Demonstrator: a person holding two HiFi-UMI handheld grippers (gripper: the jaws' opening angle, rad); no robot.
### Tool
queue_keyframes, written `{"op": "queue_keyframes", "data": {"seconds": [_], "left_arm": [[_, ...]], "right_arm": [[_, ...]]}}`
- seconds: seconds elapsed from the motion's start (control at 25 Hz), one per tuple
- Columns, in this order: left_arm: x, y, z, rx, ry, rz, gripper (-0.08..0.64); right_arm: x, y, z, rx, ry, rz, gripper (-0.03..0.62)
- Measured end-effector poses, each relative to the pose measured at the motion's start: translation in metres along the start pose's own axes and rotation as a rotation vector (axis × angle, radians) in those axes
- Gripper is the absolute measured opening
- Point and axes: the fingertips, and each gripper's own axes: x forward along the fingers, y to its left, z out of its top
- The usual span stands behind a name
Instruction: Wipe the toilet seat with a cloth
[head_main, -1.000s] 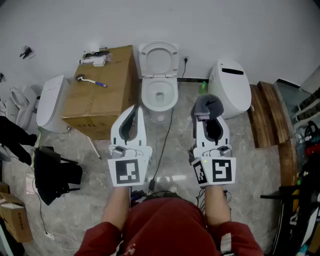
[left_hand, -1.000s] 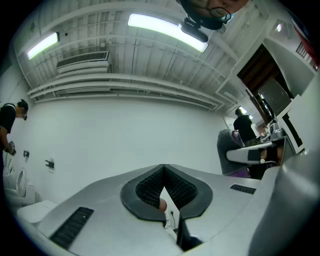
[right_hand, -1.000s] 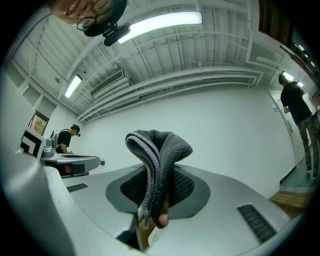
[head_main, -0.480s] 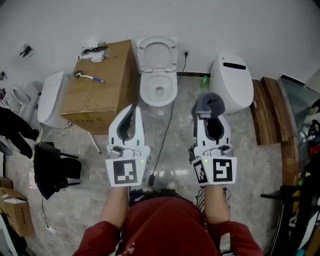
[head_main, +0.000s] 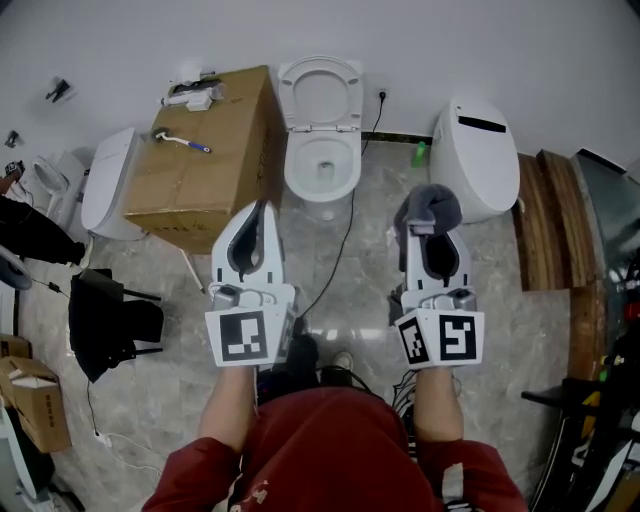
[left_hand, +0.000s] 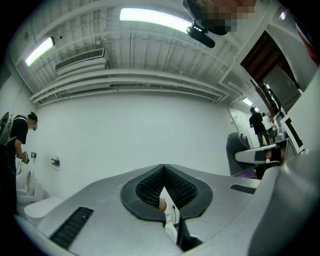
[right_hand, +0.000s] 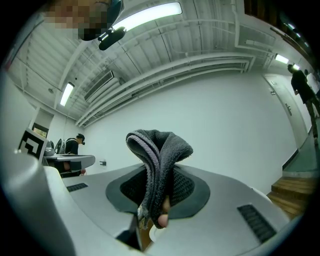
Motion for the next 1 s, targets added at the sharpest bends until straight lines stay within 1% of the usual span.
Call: {"op": "queue_keyframes", "data": {"seconds": [0.12,0.28,0.48,0.68,0.88,1.0], "left_arm": [[0.013,0.000,-0.004,-0.001,0.004,-0.007,0.011],[0.035,0.015,-0.013,-0.027,-0.008,-0.008,0.011],[0.084,0.044,-0.031,-0.048,-0.031,-0.019,0.011],[0.154,0.092,-0.046,-0.066,-0.050,-0.029,0.011],[0.220,0.163,-0.061,-0.064,-0.053,-0.026,0.011],[0.251,0.195,-0.074,-0.064,-0.047,-0.037,0.011]], "right_arm": [[0.010,-0.005,-0.002,-0.005,0.003,0.001,0.078],[0.033,-0.003,-0.011,-0.027,0.013,-0.001,0.078],[0.087,0.000,-0.024,-0.061,0.016,-0.022,0.078],[0.170,0.010,-0.037,-0.077,0.025,-0.035,0.078],[0.263,0.036,-0.044,-0.102,0.014,-0.050,0.078],[0.306,0.048,-0.052,-0.104,0.023,-0.059,0.078]]}}
